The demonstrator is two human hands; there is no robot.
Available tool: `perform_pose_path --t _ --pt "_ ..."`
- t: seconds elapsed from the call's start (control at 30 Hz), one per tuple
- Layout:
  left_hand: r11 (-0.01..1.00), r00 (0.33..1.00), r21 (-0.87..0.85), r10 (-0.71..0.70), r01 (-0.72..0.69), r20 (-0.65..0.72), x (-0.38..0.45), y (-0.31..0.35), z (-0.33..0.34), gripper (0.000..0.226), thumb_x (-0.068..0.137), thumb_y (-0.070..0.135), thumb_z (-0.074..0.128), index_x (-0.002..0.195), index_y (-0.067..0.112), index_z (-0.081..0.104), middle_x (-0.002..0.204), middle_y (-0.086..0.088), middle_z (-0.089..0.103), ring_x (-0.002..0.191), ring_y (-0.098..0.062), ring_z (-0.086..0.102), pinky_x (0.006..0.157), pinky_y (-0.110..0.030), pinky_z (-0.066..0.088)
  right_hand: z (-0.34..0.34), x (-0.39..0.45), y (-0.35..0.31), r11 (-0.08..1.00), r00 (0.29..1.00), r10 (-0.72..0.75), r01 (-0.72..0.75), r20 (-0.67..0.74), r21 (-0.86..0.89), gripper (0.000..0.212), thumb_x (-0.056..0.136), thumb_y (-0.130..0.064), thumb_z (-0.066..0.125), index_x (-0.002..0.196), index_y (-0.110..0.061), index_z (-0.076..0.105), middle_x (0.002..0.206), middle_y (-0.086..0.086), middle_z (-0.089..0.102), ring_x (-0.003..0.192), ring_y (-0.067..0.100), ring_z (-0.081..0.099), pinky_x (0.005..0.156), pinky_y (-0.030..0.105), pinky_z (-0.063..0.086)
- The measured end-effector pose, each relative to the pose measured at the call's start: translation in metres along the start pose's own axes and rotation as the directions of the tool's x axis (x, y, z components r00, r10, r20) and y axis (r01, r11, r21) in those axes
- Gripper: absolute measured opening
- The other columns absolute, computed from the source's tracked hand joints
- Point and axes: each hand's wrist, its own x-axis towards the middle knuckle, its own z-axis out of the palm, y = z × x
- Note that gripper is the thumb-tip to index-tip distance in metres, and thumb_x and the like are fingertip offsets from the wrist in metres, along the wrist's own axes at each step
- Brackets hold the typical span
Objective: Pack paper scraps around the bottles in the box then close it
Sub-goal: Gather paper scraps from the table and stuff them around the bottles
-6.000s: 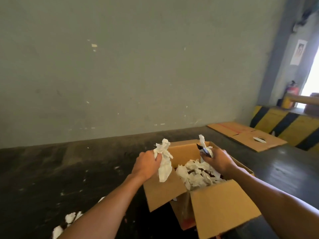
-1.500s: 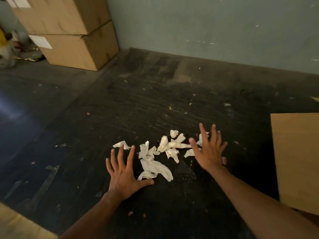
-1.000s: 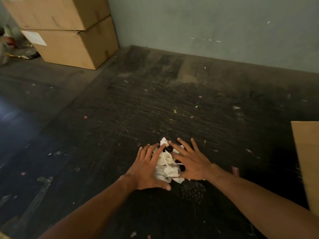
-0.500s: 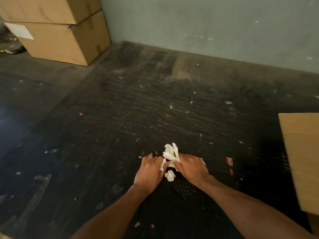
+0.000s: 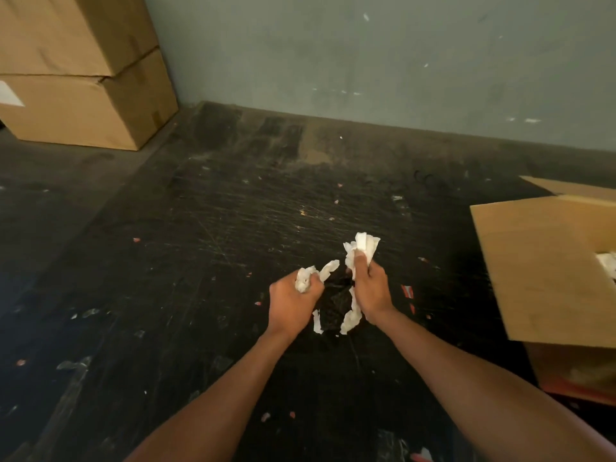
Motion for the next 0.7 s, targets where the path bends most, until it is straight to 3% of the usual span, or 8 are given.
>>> perform_pose_path --t 0.1,0.23,0.37,0.43,0.5,0.6,0.67,0.7 --pt "0.995 0.999 -0.093 -0.023 0.020 -0.035 0.002 0.015 0.000 0.020 0.089 0.014 0.063 0.070 0.009 0.064 0.065 -0.006 0.065 0.059 -0.012 0.062 0.058 -0.026 0.054 -0.013 -0.008 -0.009 0.999 0.998 0.053 -0.053 -0.029 0.006 0.057 0.102 -0.045 0.034 0.084 0.001 0.064 0.071 0.011 0.062 0.067 0.023 0.060 0.068 0.045 0.051" --pt "0.940 0.950 -0.271 -0.260 0.208 -0.173 0.025 0.019 -0.013 0.014 0.084 0.022 0.065 0.082 0.007 0.066 0.072 -0.008 0.063 0.069 -0.018 0.059 0.062 -0.039 0.052 -0.033 -0.017 -0.003 0.991 0.990 0.074 -0.086 -0.118 -0.101 0.050 0.104 -0.041 0.033 0.084 -0.007 0.063 0.066 0.003 0.058 0.062 0.015 0.056 0.057 0.031 0.043" --pt "0.946 0.951 -0.233 -0.266 0.227 -0.156 0.038 0.019 -0.026 0.005 0.087 0.017 0.064 0.091 0.018 0.066 0.079 0.002 0.064 0.070 -0.012 0.059 0.045 -0.016 0.046 -0.041 -0.025 0.011 0.979 0.993 0.045 -0.066 -0.111 -0.193 0.047 0.102 -0.045 0.034 0.082 -0.012 0.062 0.067 0.003 0.062 0.064 0.016 0.062 0.063 0.036 0.050" --pt "0.958 0.956 -0.176 -0.254 0.227 -0.150 0.039 0.018 -0.029 0.006 0.088 0.017 0.064 0.082 0.017 0.062 0.077 0.001 0.062 0.073 -0.013 0.059 0.048 -0.017 0.046 -0.042 -0.031 0.013 0.945 1.000 0.005 -0.008 -0.010 -0.328 0.046 0.103 -0.045 0.033 0.084 -0.014 0.062 0.068 0.003 0.064 0.065 0.013 0.064 0.063 0.034 0.051" --pt "0.974 0.967 -0.096 -0.215 0.203 -0.137 0.043 0.012 -0.029 0.014 0.088 0.017 0.063 0.075 0.016 0.060 0.077 -0.003 0.063 0.078 -0.018 0.062 0.062 -0.028 0.053 -0.039 -0.038 0.015 0.856 0.981 -0.044 0.134 0.188 -0.500 0.044 0.102 -0.047 0.029 0.103 -0.017 0.061 0.071 0.001 0.065 0.064 0.012 0.065 0.059 0.030 0.053" --pt "0.990 0.991 0.076 -0.112 0.118 -0.071 0.050 0.002 -0.024 0.015 0.088 0.019 0.062 0.075 0.012 0.062 0.076 -0.008 0.066 0.079 -0.023 0.066 0.075 -0.046 0.057 -0.032 -0.046 0.029 0.555 0.881 -0.168 0.455 0.442 -0.696 0.055 0.097 -0.054 0.023 0.131 -0.020 0.051 0.093 0.006 0.067 0.081 0.021 0.068 0.069 0.041 0.057" --pt "0.985 0.997 0.169 -0.055 0.045 0.059 0.055 -0.003 -0.020 0.003 0.090 0.018 0.061 0.092 0.017 0.061 0.082 -0.004 0.065 0.079 -0.020 0.067 0.068 -0.040 0.059 -0.024 -0.049 0.040 0.420 0.826 -0.181 0.556 0.534 -0.717 0.049 0.099 -0.050 0.031 0.140 -0.026 0.042 0.124 0.011 0.055 0.111 0.025 0.058 0.080 0.042 0.055" --pt "0.973 0.991 0.232 -0.042 0.011 0.130 0.058 -0.006 -0.017 0.017 0.091 0.017 0.060 0.107 0.021 0.058 0.087 -0.002 0.064 0.079 -0.018 0.066 0.065 -0.035 0.058 -0.020 -0.051 0.044 0.403 0.810 -0.165 0.576 0.563 -0.711 0.048 0.099 -0.049 0.035 0.143 -0.032 0.035 0.133 0.011 0.046 0.120 0.026 0.050 0.082 0.042 0.054"
